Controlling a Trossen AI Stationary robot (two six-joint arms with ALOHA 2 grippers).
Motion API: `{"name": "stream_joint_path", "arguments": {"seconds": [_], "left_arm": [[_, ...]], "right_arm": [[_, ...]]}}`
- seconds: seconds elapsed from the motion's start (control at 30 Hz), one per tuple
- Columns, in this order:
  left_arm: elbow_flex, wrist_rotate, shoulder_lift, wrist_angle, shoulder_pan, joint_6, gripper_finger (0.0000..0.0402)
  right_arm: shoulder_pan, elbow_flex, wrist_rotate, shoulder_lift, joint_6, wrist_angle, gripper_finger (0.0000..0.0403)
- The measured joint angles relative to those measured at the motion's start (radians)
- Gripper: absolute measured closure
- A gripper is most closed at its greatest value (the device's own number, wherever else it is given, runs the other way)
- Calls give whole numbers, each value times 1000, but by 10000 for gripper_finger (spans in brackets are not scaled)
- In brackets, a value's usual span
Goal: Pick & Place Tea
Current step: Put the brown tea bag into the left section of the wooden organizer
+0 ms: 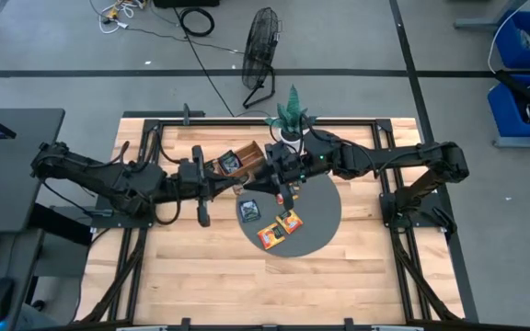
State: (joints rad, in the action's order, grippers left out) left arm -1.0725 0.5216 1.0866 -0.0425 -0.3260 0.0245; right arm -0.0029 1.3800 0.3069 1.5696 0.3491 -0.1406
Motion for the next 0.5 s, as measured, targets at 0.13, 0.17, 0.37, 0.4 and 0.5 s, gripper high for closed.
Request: {"name": "stream_joint_path", "arguments": {"seconds": [0.13, 0.17, 0.37, 0.4, 0.5], "left_arm": [[0, 8, 0, 5, 0, -9, 400], [0, 12, 0, 5, 0, -6, 399], [3, 71, -30, 16, -3, -11, 380], [3, 85, -43, 6, -3, -10, 374], [-2, 97, -88, -9, -3, 16, 353]], "right_arm": [[0, 0, 7, 0, -23, 2, 389], [0, 0, 2, 0, -16, 2, 389], [-2, 1, -11, -1, -17, 37, 398], [-2, 1, -8, -1, -17, 50, 399], [0, -1, -1, 2, -24, 84, 401]]}}
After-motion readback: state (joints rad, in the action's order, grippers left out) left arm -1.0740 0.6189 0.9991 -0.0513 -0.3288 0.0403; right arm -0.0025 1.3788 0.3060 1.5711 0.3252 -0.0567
